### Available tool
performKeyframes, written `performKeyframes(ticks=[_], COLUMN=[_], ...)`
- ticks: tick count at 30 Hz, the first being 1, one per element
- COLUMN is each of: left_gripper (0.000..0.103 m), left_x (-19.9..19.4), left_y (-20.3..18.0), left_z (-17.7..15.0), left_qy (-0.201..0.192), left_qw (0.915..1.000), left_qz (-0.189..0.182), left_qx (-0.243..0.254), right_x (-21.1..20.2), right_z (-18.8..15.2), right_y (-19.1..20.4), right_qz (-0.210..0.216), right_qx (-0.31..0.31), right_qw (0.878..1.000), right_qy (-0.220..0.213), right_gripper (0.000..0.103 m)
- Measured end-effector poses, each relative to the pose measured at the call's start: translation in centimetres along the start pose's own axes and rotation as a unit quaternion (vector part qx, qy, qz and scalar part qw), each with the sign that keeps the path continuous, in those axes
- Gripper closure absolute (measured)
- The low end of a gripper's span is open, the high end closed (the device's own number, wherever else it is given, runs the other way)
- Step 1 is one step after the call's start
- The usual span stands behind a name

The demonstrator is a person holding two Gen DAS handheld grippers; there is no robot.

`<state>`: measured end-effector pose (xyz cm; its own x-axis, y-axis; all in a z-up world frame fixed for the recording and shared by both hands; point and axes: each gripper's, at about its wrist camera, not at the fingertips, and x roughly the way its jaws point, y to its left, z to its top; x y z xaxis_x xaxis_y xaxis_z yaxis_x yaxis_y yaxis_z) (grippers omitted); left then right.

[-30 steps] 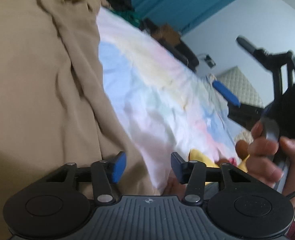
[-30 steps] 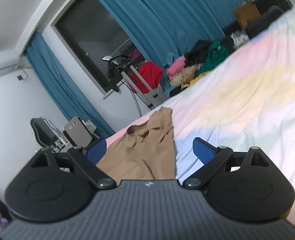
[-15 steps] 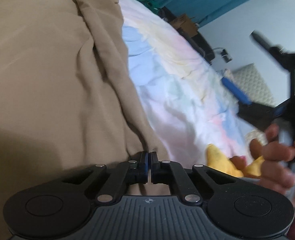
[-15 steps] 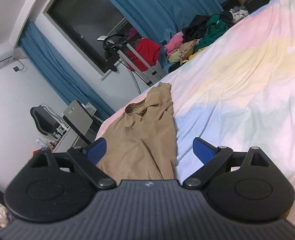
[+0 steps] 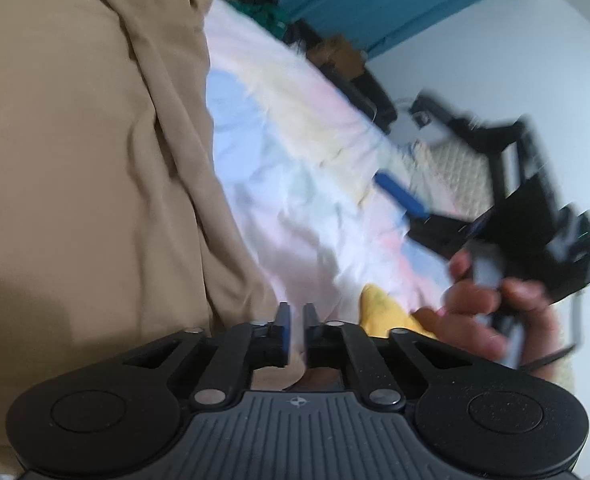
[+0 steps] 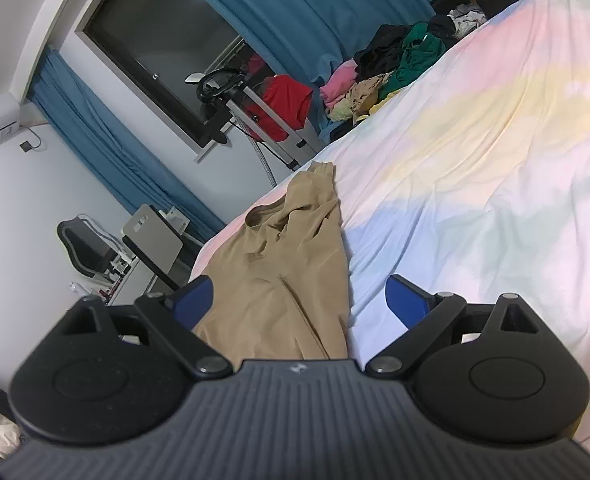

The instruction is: Fold clothes

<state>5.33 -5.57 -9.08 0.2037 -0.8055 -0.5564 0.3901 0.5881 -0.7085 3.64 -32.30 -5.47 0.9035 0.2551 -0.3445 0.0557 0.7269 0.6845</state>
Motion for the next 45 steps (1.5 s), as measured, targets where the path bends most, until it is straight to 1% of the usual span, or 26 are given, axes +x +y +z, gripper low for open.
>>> performKeyframes(ticks=[1,2,4,5,7,9,10,11,12,13,18,23,24,27,29,32,34,36,37,39,40,41,42,44,45], left_gripper=[0.078,0.063,0.052,0.049,0.049,0.055,0.063,0.075,0.081,0.096,0.099,0.099,0.099,0.099,0.099,0.099,0.099,0.100,0.099,0.093,0.088,0.081,0.075,0.056,0.051], left_x=[1.0,1.8,3.2,3.9,4.9,5.8,6.2,6.1,5.9,5.6,3.2,0.8,0.0,-3.6,-5.9,-8.9,-9.8,-9.9,-9.8,-9.8,-9.9,-10.0,-10.1,-10.6,-10.5], left_y=[-0.1,-0.2,-0.6,-0.8,-1.2,-1.4,-1.4,-1.3,-1.1,-1.0,-0.9,-0.9,-1.0,0.1,1.5,4.3,6.1,7.7,8.0,8.6,8.2,7.4,6.5,4.6,3.6], left_z=[0.0,0.0,0.3,0.3,0.3,0.0,-0.2,-0.4,-0.6,-0.7,-0.2,0.3,0.4,0.5,0.4,-0.3,-0.8,-1.2,-1.3,-1.6,-1.5,-1.3,-1.2,-1.0,-1.1], left_qy=[0.005,0.010,0.015,0.017,0.021,0.025,0.026,0.024,0.022,0.019,0.002,-0.017,-0.023,-0.041,-0.054,-0.069,-0.064,-0.047,-0.045,-0.043,-0.050,-0.059,-0.068,-0.080,-0.081], left_qw=[0.9999,0.9995,0.9981,0.9976,0.9960,0.9935,0.9920,0.9905,0.9892,0.9883,0.9952,0.9989,0.9994,0.9980,0.9956,0.9928,0.9905,0.9857,0.9837,0.9798,0.9807,0.9831,0.9850,0.9879,0.9881], left_qz=[0.014,0.030,0.057,0.062,0.077,0.098,0.109,0.120,0.130,0.136,0.090,0.043,0.025,-0.031,-0.039,-0.007,0.036,0.088,0.099,0.120,0.122,0.123,0.123,0.124,0.129], left_qx=[0.004,0.008,0.018,0.026,0.040,0.052,0.057,0.062,0.065,0.066,0.038,0.010,0.004,-0.038,-0.065,-0.098,-0.116,-0.136,-0.143,-0.154,-0.144,-0.122,-0.100,-0.047,-0.020], right_x=[-0.1,-0.1,-0.2,-0.2,-0.1,0.1,0.2,0.3,0.3,0.3,0.3,0.4,0.3,0.3,0.3,0.5,0.7,0.8,0.9,1.0,1.0,1.0,0.9,1.0,1.0], right_z=[0.0,0.0,-0.1,-0.1,-0.2,-0.3,-0.3,-0.3,-0.3,-0.4,-0.5,-0.6,-0.6,-0.6,-0.5,-0.6,-0.7,-0.8,-0.8,-0.9,-0.9,-1.0,-1.0,-1.0,-1.0], right_y=[0.1,0.3,0.6,0.7,0.7,0.6,0.6,0.6,0.5,0.5,0.7,0.7,0.7,0.6,0.6,0.7,0.7,0.9,1.0,1.1,1.2,1.2,1.3,1.3,1.3], right_qz=[-0.001,-0.003,-0.005,-0.006,-0.009,-0.010,-0.011,-0.011,-0.011,-0.011,-0.013,-0.018,-0.018,-0.018,-0.017,-0.015,-0.013,-0.013,-0.012,-0.012,-0.012,-0.012,-0.013,-0.014,-0.015], right_qx=[-0.004,-0.010,-0.020,-0.025,-0.030,-0.030,-0.029,-0.029,-0.029,-0.029,-0.032,-0.033,-0.032,-0.027,-0.027,-0.030,-0.033,-0.036,-0.038,-0.041,-0.043,-0.045,-0.047,-0.046,-0.046], right_qw=[1.000,1.000,1.000,1.000,1.000,1.000,1.000,1.000,1.000,1.000,0.999,0.999,0.999,0.999,0.999,0.999,0.999,0.999,0.999,0.999,0.999,0.999,0.998,0.998,0.998], right_qy=[-0.001,-0.002,-0.005,-0.006,-0.005,-0.001,0.001,0.002,0.003,0.003,0.004,0.004,0.004,0.005,0.006,0.010,0.015,0.020,0.023,0.026,0.027,0.027,0.028,0.028,0.029], right_gripper=[0.009,0.009,0.009,0.009,0.009,0.009,0.009,0.009,0.009,0.009,0.009,0.009,0.009,0.009,0.009,0.009,0.009,0.009,0.009,0.009,0.009,0.009,0.009,0.009,0.009])
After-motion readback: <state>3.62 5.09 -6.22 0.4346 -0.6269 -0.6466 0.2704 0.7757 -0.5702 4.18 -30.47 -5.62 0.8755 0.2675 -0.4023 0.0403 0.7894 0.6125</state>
